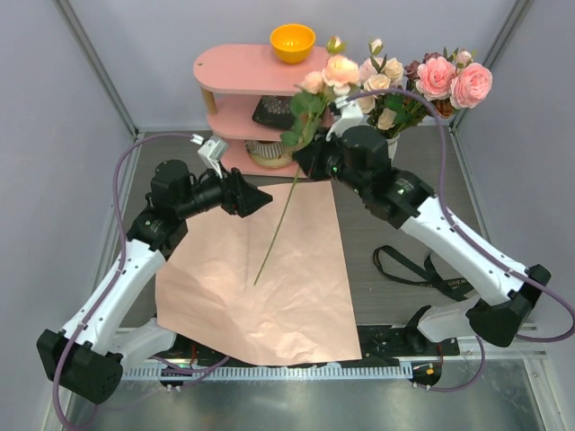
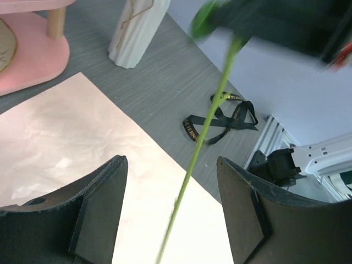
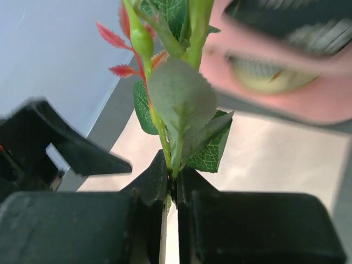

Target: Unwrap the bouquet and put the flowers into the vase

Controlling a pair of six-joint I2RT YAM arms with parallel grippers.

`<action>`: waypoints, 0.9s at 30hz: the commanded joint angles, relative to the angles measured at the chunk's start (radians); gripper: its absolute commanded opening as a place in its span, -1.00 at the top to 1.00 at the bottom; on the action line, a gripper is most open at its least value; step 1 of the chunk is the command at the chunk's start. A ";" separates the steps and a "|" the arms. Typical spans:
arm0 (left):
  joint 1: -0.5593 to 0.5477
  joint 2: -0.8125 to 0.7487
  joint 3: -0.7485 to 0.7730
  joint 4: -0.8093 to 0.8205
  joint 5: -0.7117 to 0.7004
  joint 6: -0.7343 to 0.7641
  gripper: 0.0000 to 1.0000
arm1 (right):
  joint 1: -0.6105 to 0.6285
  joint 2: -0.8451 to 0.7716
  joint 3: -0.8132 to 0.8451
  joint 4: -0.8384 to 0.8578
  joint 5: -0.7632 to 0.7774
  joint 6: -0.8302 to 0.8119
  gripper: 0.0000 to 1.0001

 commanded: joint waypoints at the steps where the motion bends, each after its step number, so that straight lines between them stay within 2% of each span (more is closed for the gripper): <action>1: -0.004 -0.012 0.045 -0.063 -0.065 0.036 -0.40 | 0.000 -0.070 0.264 -0.133 0.381 -0.339 0.97; 2: -0.004 -0.010 0.047 -0.065 -0.062 0.036 -0.40 | -0.002 -0.067 0.327 -0.145 0.435 -0.440 0.98; 3: -0.004 -0.007 0.048 -0.063 -0.059 0.036 -0.40 | 0.000 -0.064 0.356 -0.145 0.554 -0.484 0.97; 9: -0.004 0.007 0.045 -0.059 -0.033 0.040 -0.49 | 0.000 -0.014 0.527 -0.020 0.799 -0.842 0.98; 11: -0.004 0.013 0.044 -0.057 -0.030 0.041 -0.51 | -0.002 0.003 0.567 0.034 0.865 -0.907 0.98; 12: -0.004 0.014 0.044 -0.057 -0.026 0.041 -0.52 | -0.008 0.005 0.567 0.062 0.879 -0.979 0.98; 16: -0.001 0.030 0.044 -0.052 -0.014 0.038 -0.55 | -0.060 -0.001 0.542 0.226 0.879 -1.076 0.98; 27: 0.015 0.038 0.036 -0.042 -0.017 0.036 -0.58 | -0.180 0.100 0.630 0.292 0.764 -1.030 0.98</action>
